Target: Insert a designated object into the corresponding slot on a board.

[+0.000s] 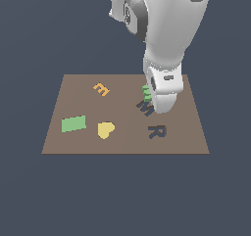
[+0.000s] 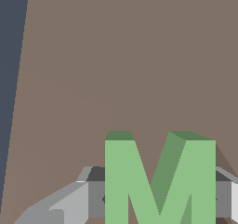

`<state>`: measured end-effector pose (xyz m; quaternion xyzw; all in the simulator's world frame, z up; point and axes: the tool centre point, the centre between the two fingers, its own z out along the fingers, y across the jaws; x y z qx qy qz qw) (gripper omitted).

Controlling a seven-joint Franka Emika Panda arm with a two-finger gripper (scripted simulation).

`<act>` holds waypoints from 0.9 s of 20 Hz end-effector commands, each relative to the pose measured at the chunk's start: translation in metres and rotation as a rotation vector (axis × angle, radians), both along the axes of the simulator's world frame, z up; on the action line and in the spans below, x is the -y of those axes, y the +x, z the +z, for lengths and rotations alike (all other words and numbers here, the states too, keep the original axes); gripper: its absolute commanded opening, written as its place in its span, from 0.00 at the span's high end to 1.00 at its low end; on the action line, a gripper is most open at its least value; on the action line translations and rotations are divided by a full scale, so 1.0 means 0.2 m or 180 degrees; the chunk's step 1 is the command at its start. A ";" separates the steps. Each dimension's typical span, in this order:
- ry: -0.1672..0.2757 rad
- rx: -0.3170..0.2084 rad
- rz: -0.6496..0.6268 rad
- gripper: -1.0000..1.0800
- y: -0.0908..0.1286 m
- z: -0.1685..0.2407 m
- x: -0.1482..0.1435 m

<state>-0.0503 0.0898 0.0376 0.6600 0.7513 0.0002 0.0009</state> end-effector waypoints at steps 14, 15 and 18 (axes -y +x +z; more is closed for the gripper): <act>-0.0002 0.0000 0.1412 1.00 0.17 0.01 0.08; -0.0002 0.0000 0.1471 1.00 0.18 0.01 0.08; -0.0002 -0.0001 0.1623 1.00 0.20 0.01 0.08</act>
